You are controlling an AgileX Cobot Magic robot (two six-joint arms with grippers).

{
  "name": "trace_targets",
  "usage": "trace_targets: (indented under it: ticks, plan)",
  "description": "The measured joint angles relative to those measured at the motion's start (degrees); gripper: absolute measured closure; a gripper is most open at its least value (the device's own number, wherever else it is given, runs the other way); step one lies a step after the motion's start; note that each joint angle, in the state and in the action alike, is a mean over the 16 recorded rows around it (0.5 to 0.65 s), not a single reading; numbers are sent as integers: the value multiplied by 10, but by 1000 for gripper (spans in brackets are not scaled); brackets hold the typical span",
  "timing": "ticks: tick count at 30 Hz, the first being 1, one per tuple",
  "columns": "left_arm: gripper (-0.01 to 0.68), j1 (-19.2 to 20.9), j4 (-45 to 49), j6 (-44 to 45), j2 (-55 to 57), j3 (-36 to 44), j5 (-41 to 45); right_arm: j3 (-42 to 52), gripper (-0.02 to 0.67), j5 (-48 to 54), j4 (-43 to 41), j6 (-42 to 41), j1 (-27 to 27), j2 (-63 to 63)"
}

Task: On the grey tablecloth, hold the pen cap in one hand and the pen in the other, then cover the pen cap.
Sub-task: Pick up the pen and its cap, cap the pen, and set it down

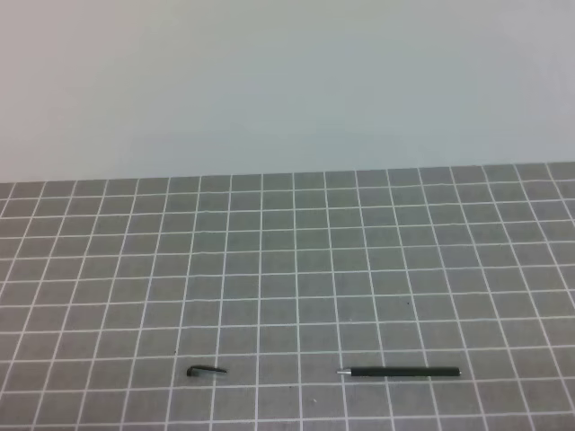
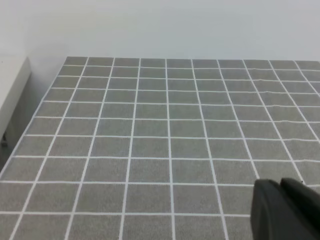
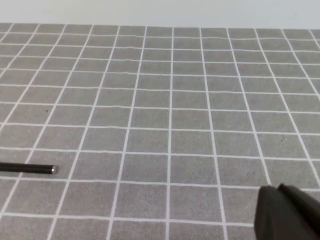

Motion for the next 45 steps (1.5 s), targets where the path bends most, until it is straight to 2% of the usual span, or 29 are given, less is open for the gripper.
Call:
trace_targets:
  ticks: [29,45]
  plan:
    - [675,0,35,14,0,0,-8,1,645,0,0,0,0,0]
    - [675,0,39,18,1,0,-152,1,645,-1,0,0,0,0]
